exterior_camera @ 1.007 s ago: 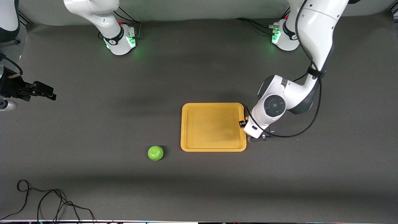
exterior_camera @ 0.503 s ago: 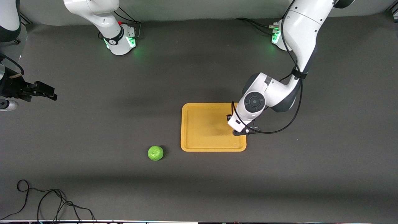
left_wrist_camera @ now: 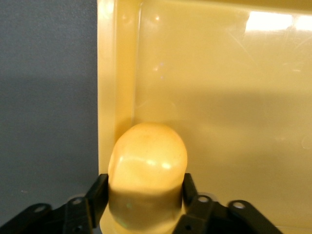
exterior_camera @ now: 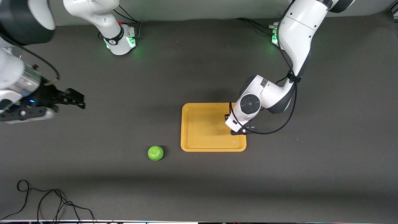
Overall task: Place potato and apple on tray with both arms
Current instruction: 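Carry the potato onto the tray while the right gripper reaches the apple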
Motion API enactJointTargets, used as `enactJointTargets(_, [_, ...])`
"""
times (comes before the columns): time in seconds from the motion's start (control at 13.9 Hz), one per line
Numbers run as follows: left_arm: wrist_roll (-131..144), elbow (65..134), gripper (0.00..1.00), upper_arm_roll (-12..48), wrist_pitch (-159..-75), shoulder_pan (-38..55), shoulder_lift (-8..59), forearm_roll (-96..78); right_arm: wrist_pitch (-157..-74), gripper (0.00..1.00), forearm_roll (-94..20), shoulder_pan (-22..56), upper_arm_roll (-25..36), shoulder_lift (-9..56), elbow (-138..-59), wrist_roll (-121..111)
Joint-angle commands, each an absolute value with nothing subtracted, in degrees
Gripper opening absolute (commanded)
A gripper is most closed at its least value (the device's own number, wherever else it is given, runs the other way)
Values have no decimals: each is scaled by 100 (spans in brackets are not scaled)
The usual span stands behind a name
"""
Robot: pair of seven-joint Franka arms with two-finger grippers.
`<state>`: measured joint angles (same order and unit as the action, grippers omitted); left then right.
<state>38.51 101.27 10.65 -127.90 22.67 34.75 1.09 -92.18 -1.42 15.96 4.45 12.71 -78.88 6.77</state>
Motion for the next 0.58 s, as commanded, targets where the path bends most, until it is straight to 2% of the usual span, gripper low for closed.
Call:
enactJointTargets(0.0, [4017, 9993, 100, 976, -12762, 2364, 3411, 211, -9105, 100, -246, 2186, 510, 2274, -6718, 1473])
enactJointTargets(0.14, [3982, 9836, 100, 941, -12622, 2259, 3201, 211, -9114, 100, -246, 2477, 510, 2670, -6321, 1844])
enactJointTargets(0.29, [3868, 9826, 100, 932, -12429, 1953, 2806, 220, -9297, 100, -229, 2610, 510, 2830, -6336, 1890])
enactJointTargets(0.5, [2878, 9835, 100, 940, -11439, 1163, 2033, 211, -9929, 100, -194, 2602, 510, 3092, -6547, 1881])
